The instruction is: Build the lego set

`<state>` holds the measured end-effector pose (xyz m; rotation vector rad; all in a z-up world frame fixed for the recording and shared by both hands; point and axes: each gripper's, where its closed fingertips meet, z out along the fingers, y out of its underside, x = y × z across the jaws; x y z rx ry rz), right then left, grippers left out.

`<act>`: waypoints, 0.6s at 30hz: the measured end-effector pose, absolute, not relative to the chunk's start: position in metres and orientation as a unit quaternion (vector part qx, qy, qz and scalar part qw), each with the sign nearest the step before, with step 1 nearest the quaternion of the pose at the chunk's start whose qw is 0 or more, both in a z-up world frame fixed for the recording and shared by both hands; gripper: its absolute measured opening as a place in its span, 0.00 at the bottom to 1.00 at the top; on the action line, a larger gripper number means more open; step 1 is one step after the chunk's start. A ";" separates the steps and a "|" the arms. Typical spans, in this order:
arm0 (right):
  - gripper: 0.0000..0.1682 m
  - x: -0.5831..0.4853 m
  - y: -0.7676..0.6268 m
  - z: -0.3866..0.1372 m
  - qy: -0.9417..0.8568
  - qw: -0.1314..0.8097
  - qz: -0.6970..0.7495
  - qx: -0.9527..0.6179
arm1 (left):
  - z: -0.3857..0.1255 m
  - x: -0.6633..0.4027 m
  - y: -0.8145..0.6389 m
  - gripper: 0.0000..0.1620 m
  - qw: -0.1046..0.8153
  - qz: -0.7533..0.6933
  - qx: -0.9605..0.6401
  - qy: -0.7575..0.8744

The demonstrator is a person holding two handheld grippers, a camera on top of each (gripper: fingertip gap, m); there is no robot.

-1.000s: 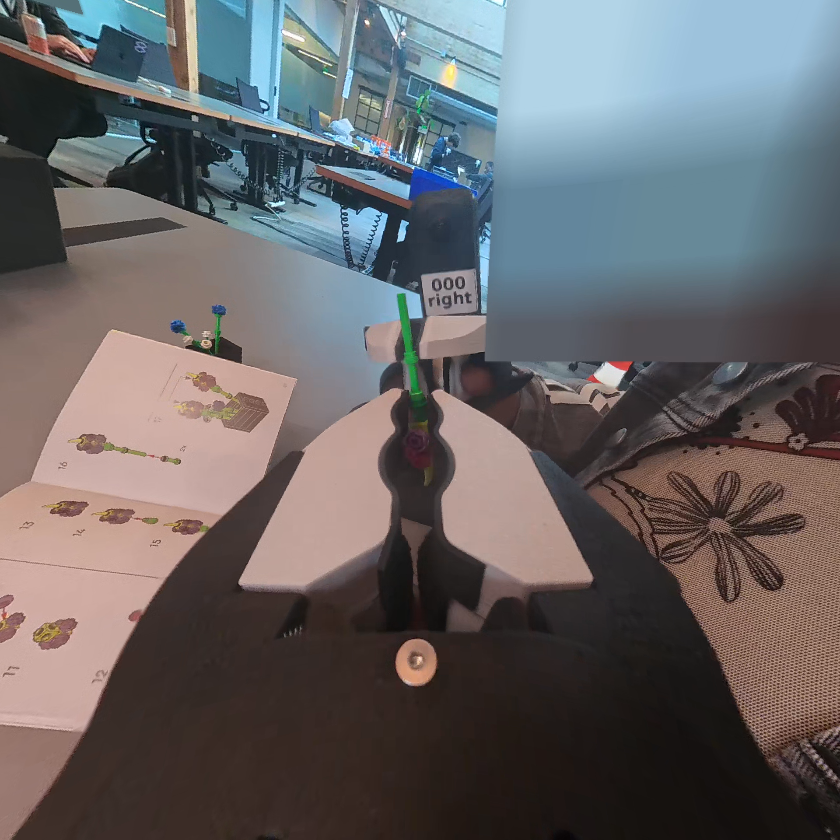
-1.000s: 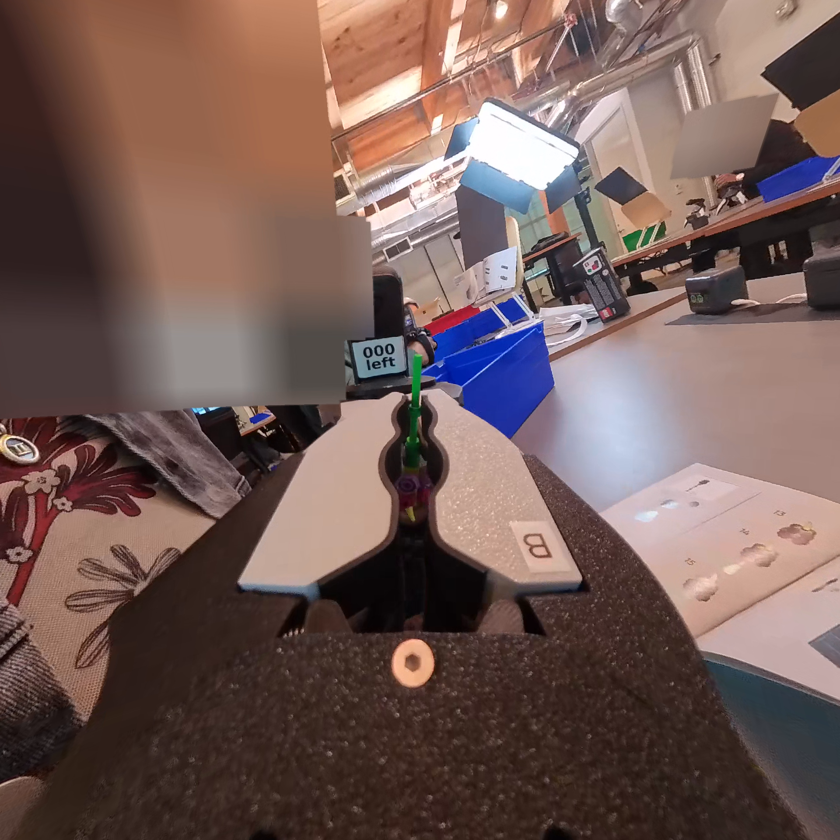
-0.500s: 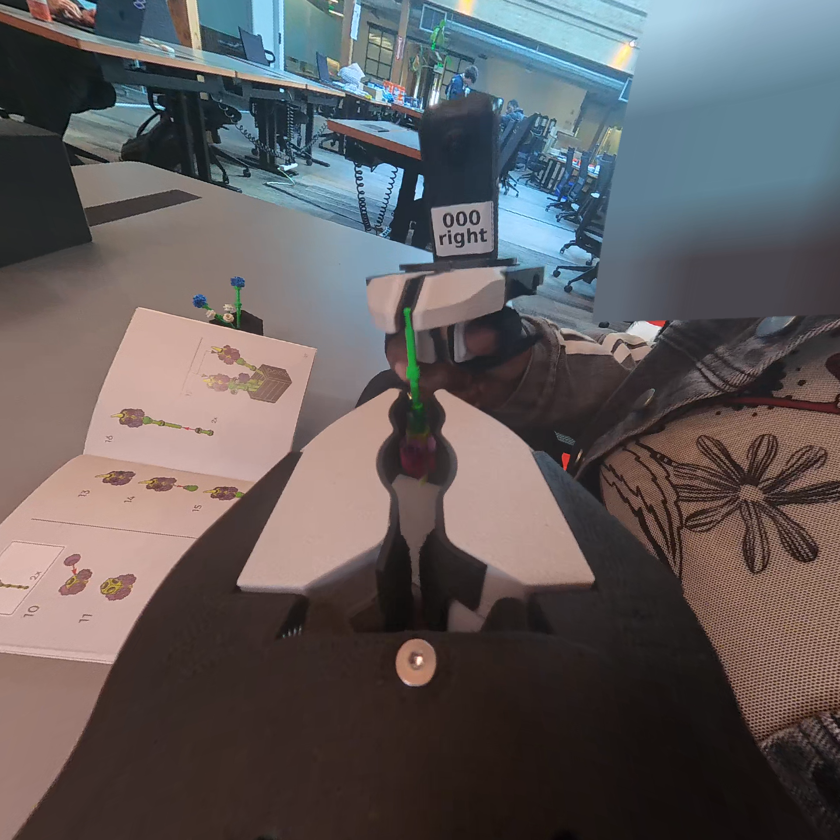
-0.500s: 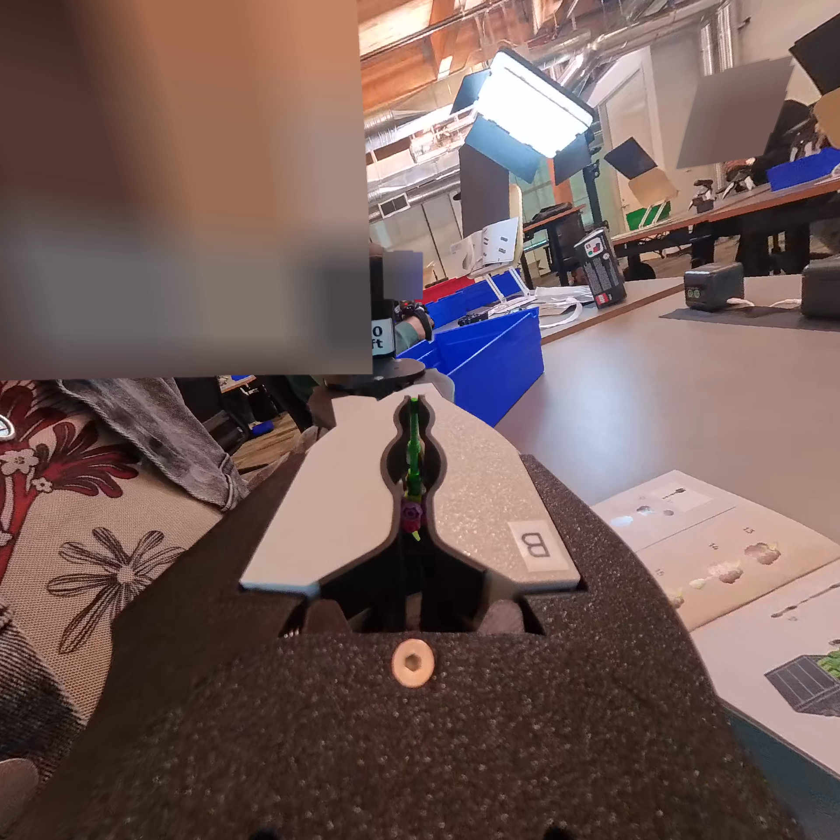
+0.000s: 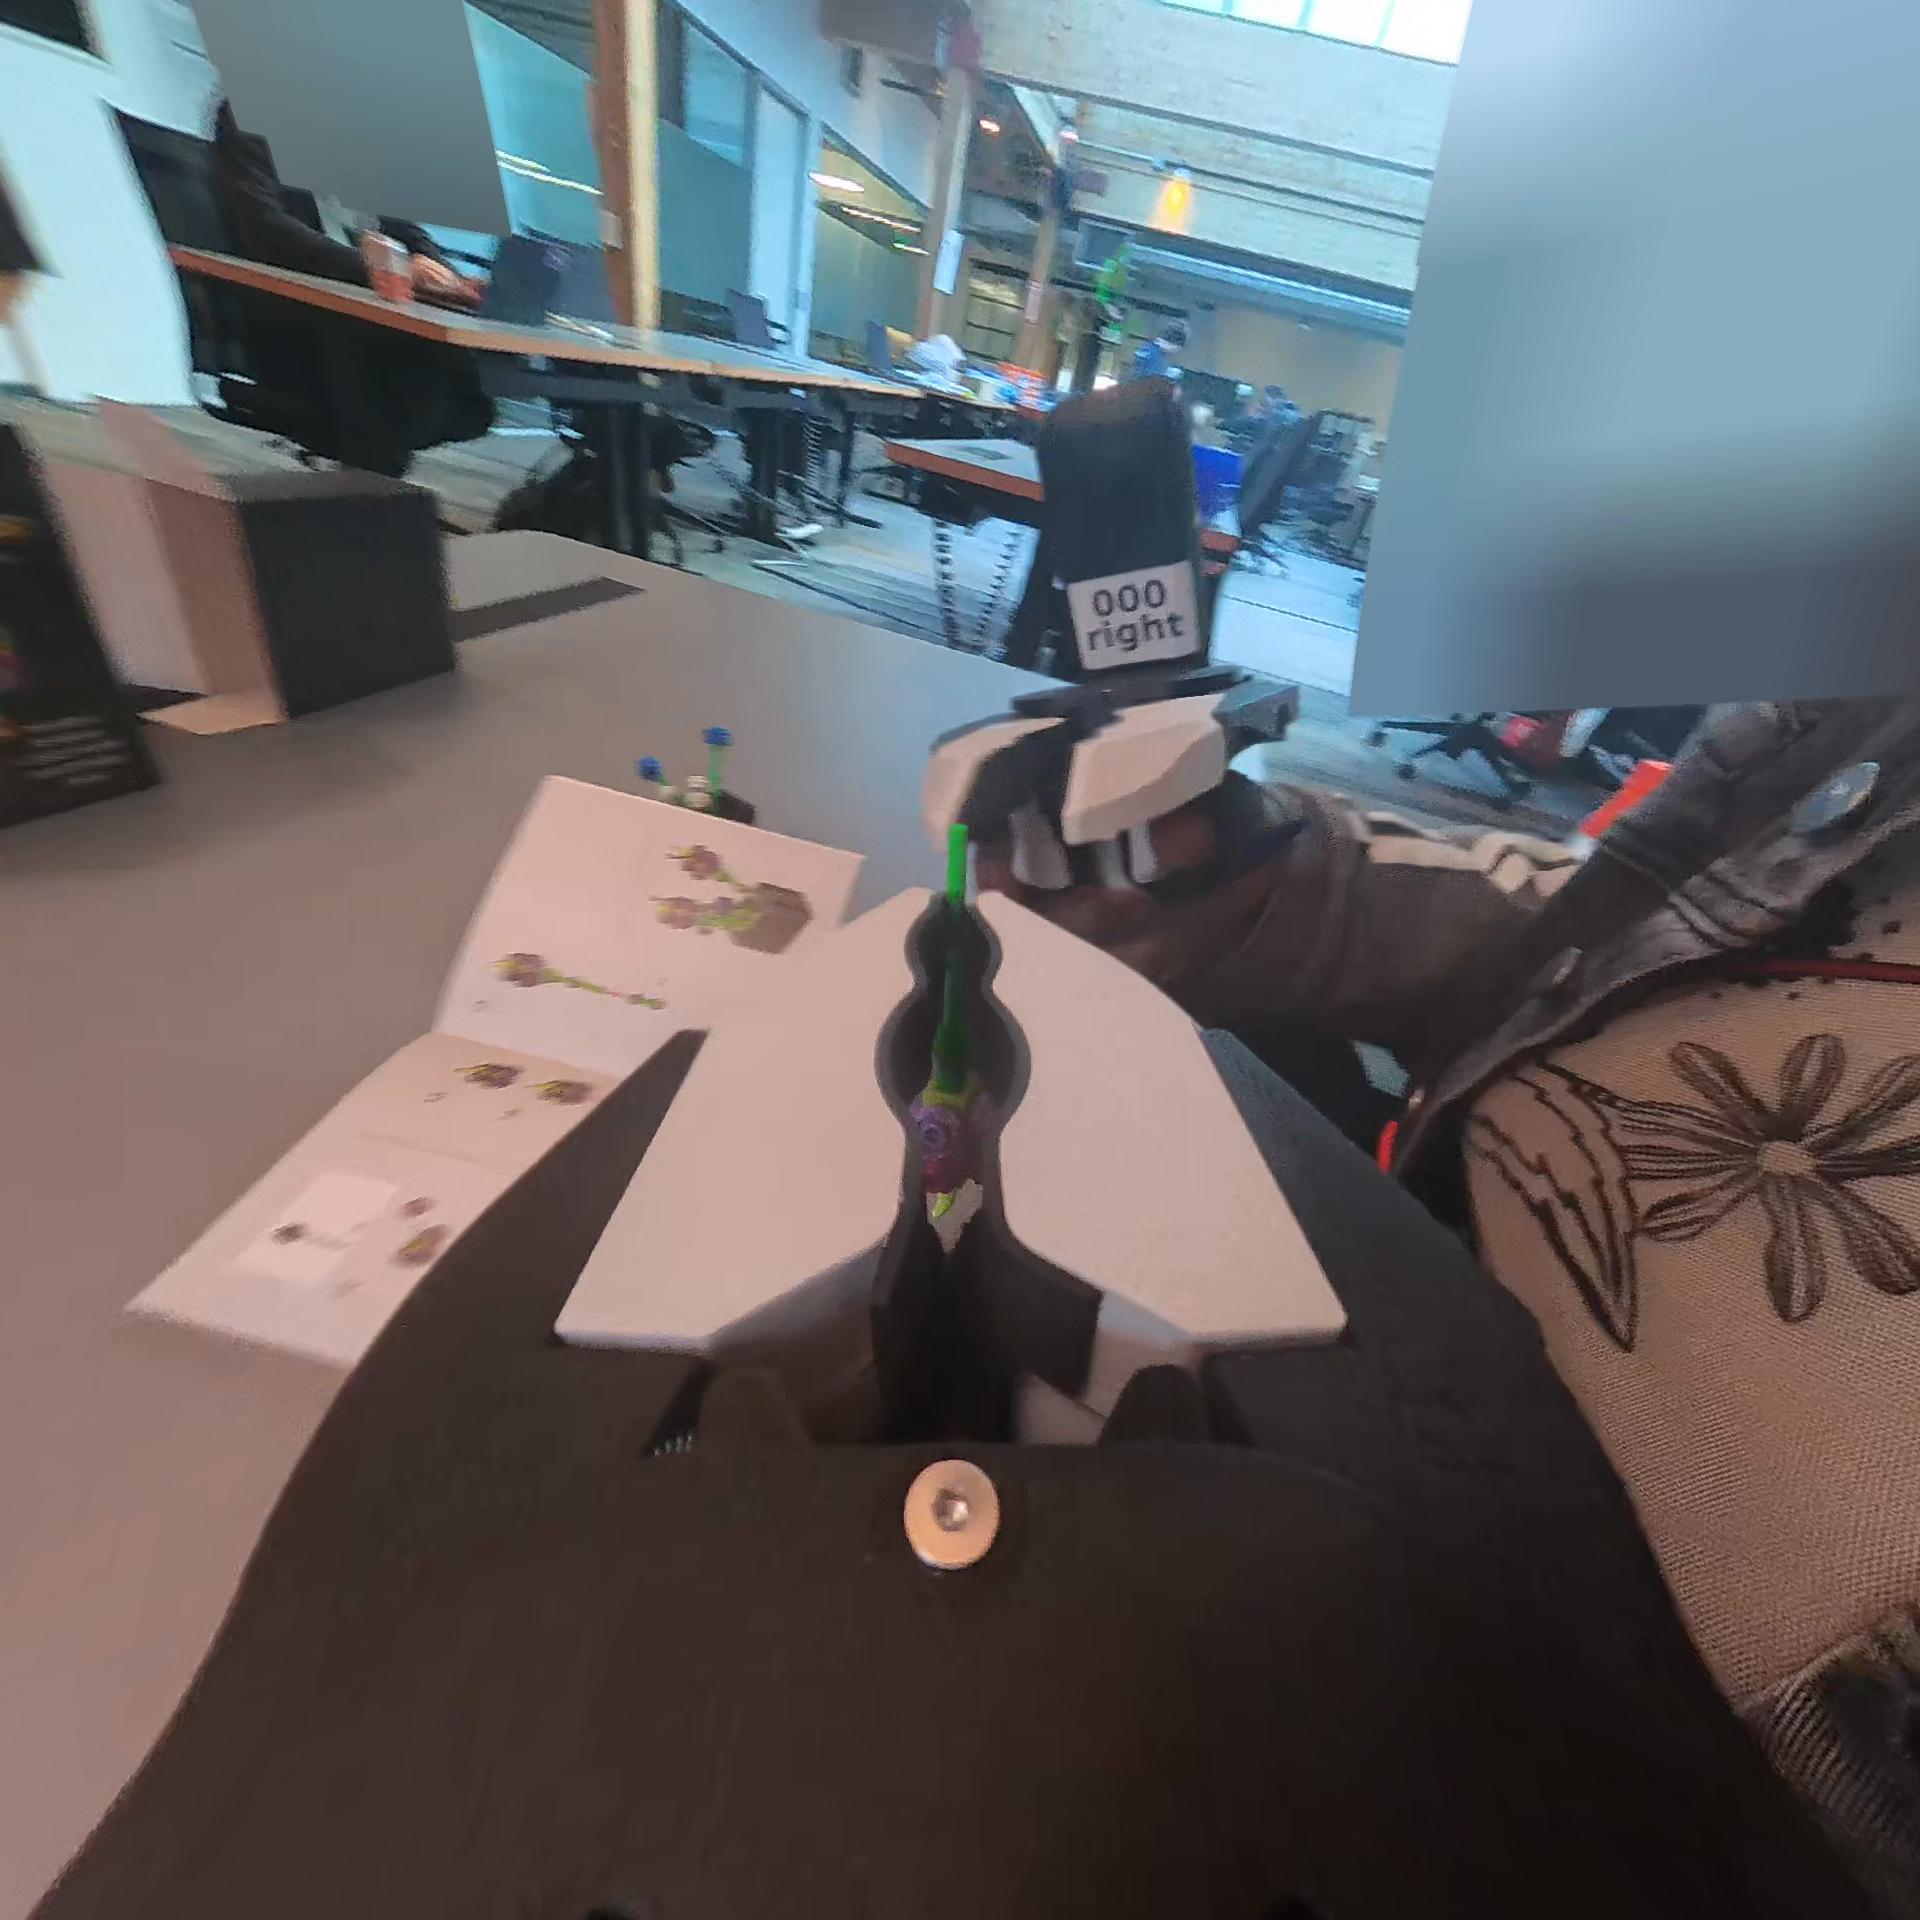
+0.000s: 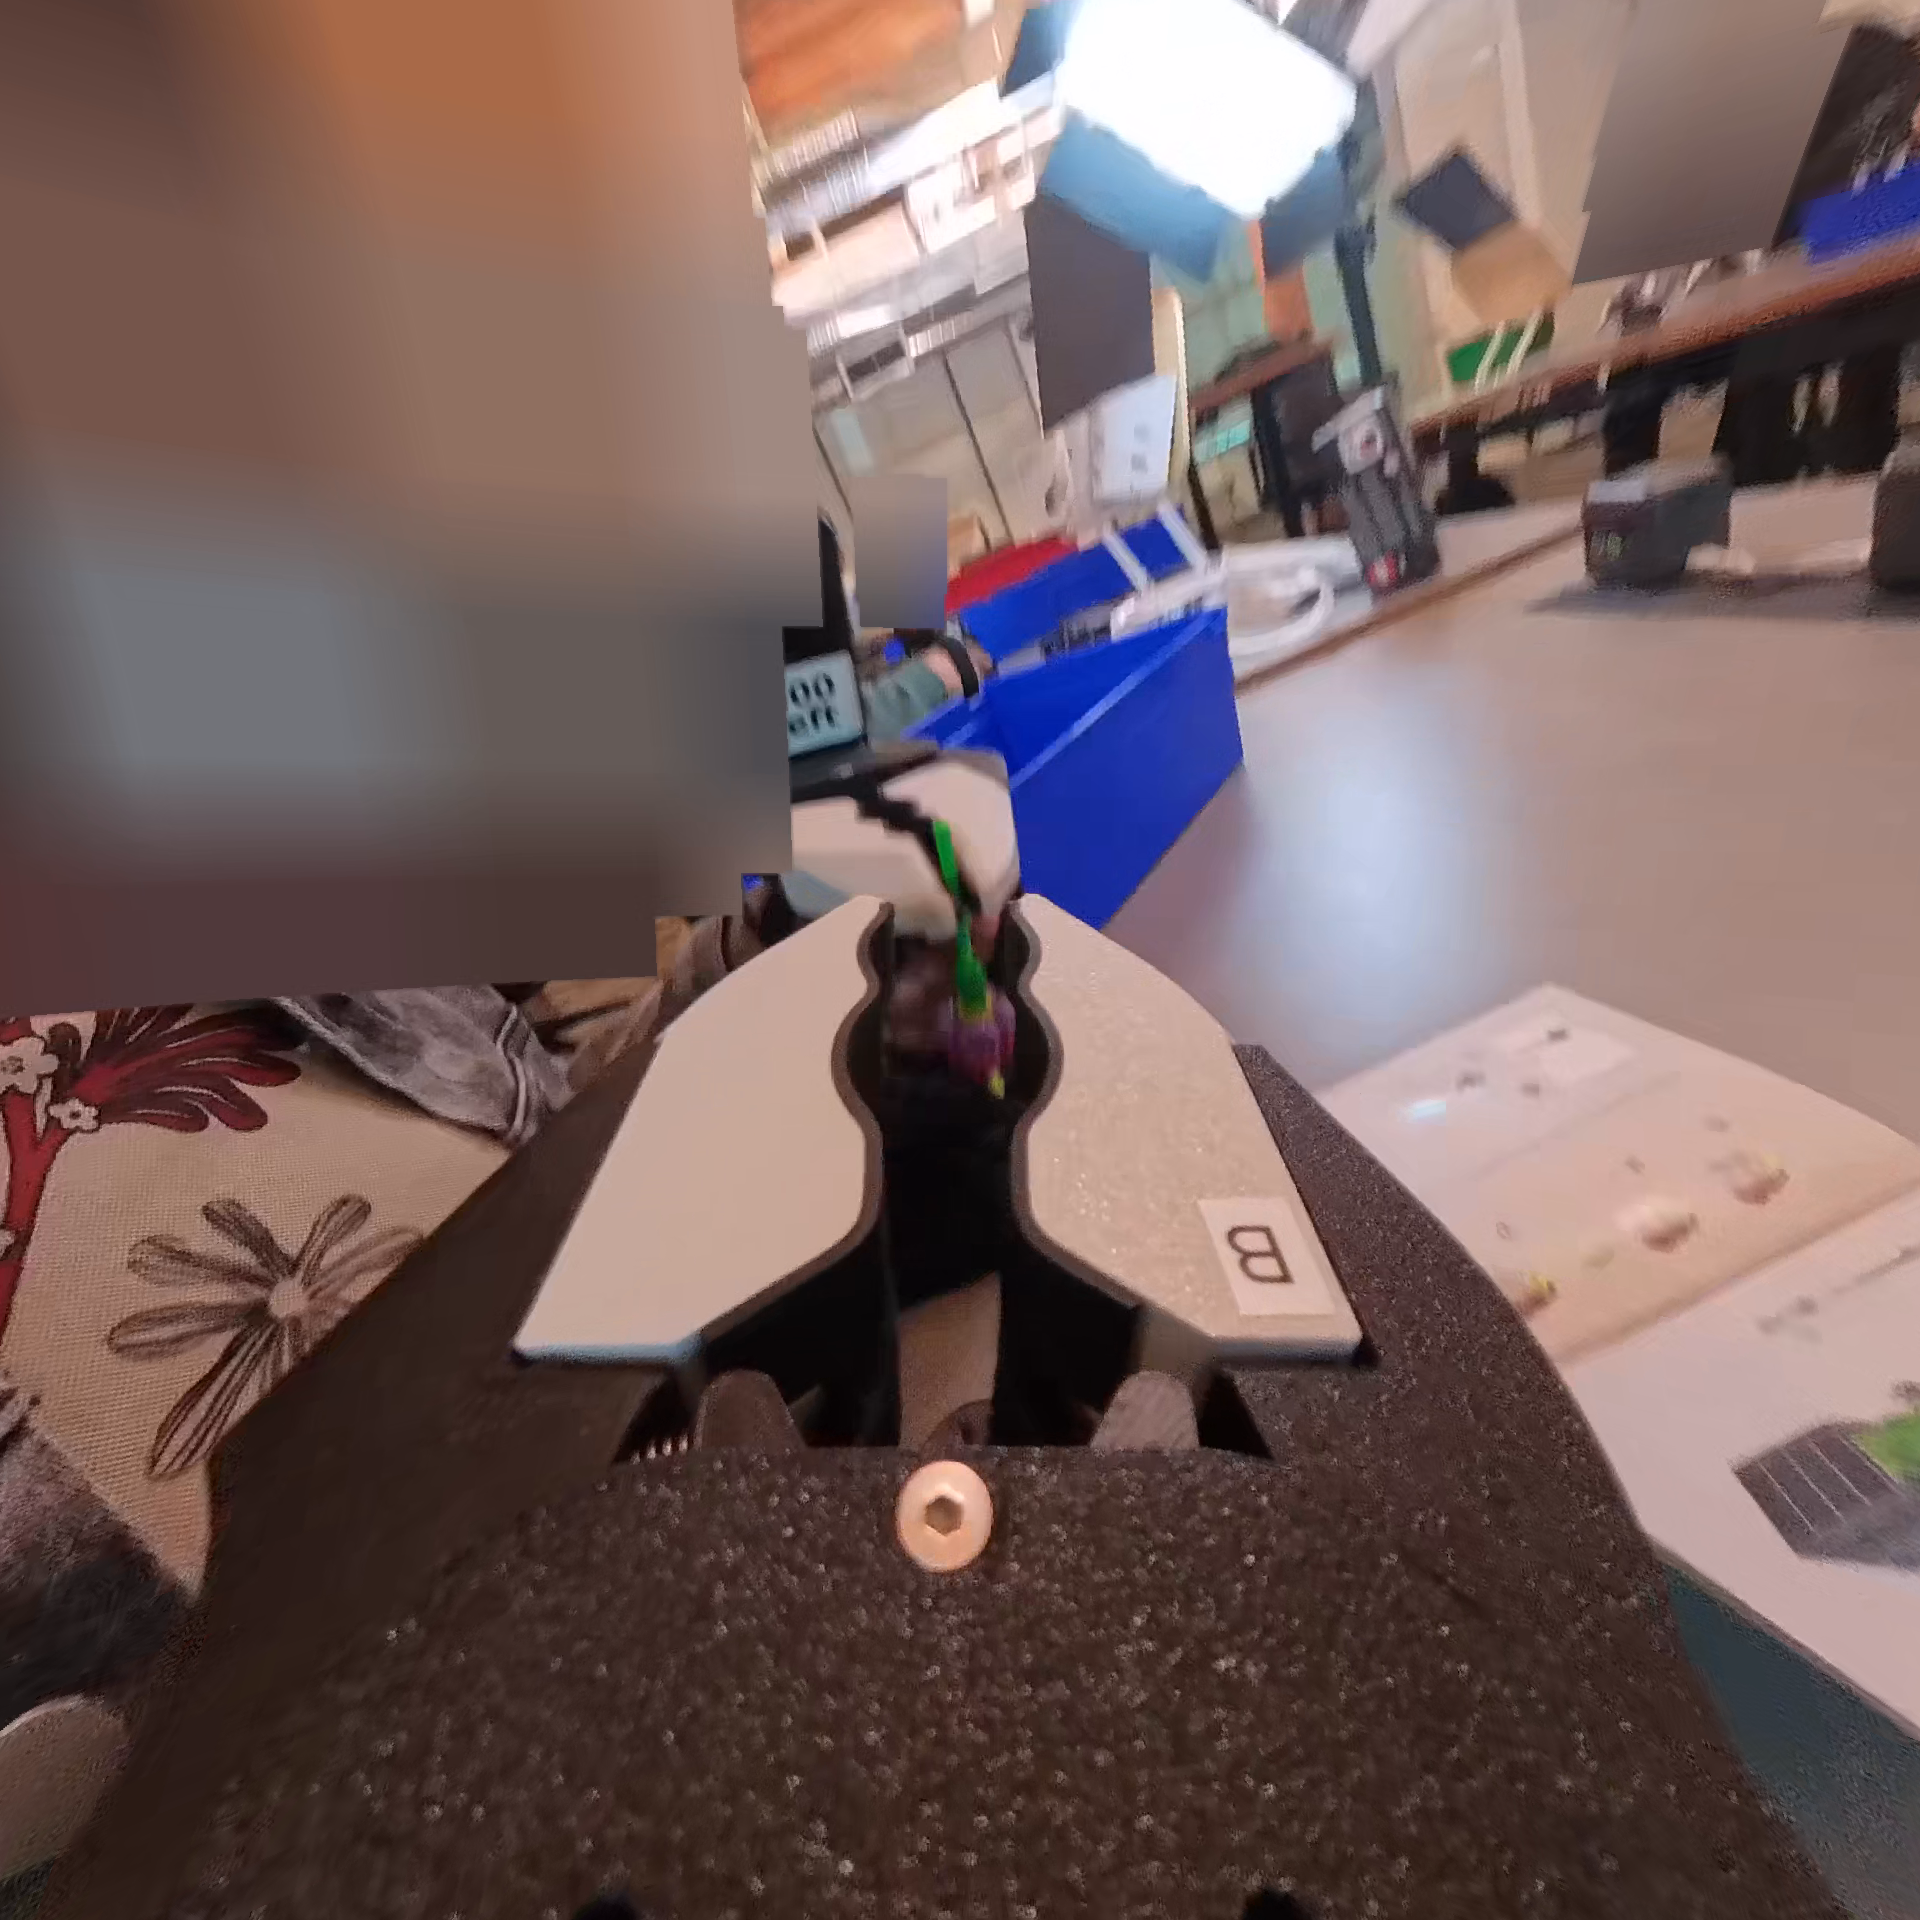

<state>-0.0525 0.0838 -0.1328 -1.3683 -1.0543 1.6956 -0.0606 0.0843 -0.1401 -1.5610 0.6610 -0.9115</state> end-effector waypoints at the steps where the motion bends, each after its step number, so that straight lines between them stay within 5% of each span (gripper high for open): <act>1: 0.11 -0.052 0.083 -0.144 -0.432 0.325 0.635 -0.552 | -0.140 -0.071 0.087 0.01 0.581 -0.371 -0.671 0.274; 6: 0.11 -0.056 0.055 -0.222 -0.623 0.191 0.434 -0.622 | -0.151 -0.099 0.091 0.01 0.586 -0.314 -0.700 0.261; 18: 0.08 -0.071 0.050 -0.271 -0.772 0.135 0.194 -0.590 | -0.154 -0.103 0.088 0.01 0.594 -0.309 -0.695 0.262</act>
